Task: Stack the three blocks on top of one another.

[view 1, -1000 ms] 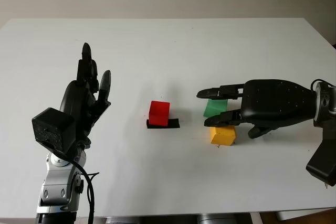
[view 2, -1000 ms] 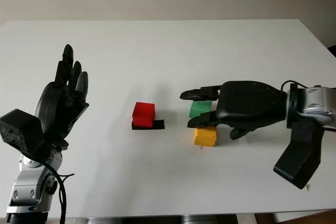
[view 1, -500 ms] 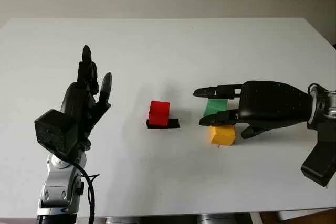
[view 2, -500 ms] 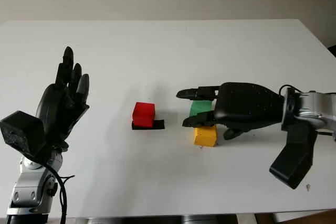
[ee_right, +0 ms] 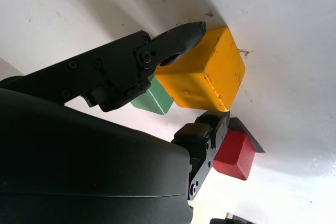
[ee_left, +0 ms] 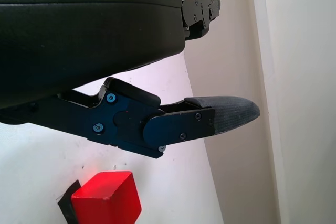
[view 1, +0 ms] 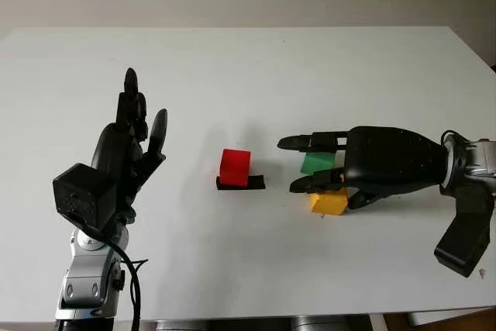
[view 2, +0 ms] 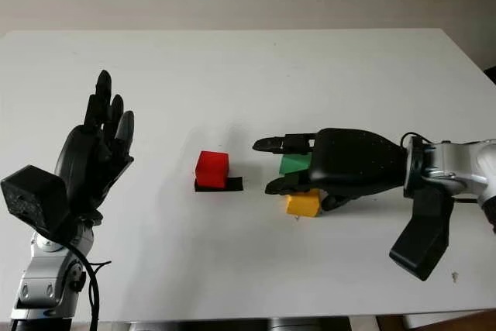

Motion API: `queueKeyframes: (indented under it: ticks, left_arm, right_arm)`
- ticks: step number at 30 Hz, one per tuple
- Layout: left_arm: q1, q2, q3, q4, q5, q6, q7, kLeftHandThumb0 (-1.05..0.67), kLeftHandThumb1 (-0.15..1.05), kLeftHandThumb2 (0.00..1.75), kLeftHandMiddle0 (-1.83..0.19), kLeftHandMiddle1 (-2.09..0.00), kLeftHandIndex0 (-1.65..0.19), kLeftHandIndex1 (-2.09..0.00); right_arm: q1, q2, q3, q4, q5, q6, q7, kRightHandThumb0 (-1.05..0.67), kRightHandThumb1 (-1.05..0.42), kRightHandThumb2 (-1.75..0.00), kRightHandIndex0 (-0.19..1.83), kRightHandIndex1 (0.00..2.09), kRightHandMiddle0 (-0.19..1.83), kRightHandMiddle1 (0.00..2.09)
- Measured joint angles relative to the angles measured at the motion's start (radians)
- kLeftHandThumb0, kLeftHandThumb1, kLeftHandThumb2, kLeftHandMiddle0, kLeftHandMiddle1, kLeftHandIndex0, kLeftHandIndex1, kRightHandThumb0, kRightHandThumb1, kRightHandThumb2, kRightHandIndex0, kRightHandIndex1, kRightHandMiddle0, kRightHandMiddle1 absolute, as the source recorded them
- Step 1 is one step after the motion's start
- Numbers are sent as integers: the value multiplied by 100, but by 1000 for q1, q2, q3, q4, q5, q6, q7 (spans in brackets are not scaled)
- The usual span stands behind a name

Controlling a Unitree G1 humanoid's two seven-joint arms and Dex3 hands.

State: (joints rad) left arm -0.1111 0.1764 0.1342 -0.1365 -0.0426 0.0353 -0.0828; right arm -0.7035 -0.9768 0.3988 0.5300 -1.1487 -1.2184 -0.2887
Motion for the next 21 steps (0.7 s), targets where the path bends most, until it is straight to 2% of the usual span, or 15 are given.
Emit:
queueKeyframes:
  ticks: [5, 7, 8, 9, 16, 18, 21]
  left_arm:
    - [1, 0, 0, -3, 1, 1, 1, -75, 105, 53, 17, -5, 19, -4]
    - [1, 0, 0, -3, 1, 1, 1, -74, 105, 53, 17, -5, 19, -5]
    - [1, 0, 0, -3, 1, 2, 1, -75, 105, 53, 17, -5, 19, -5]
    - [1, 0, 0, -3, 1, 2, 1, -75, 105, 53, 17, -5, 19, -5]
    - [1, 0, -1, -2, 4, 3, 2, -75, 105, 55, 15, -6, 18, -5]
    - [1, 0, -1, -2, 4, 1, 2, -75, 105, 55, 15, -6, 18, -5]
    - [1, -1, -4, -1, 5, -1, 5, -75, 105, 55, 15, -6, 18, -6]
  right_arm:
    - [-5, 0, 12, 2, 0, 2, -16, -42, -88, -6, 18, 8, 76, 31]
    - [-6, 0, 16, 9, 0, 2, -35, -41, -86, -5, 27, 8, 68, 88]
    - [-7, 0, 17, 12, 2, 2, -38, -41, -85, -5, 29, 8, 63, 106]
    - [-10, 0, 18, 14, 3, 2, -39, -41, -85, -5, 30, 7, 60, 114]
    - [-28, 1, 14, 18, 26, 22, -50, -40, -84, -5, 35, 8, 51, 137]
    - [-32, 2, 10, 15, 52, 27, -49, -41, -84, -5, 35, 8, 50, 136]
    - [-34, 7, -6, 2, 159, 37, 28, -41, -84, -6, 34, 6, 50, 122]
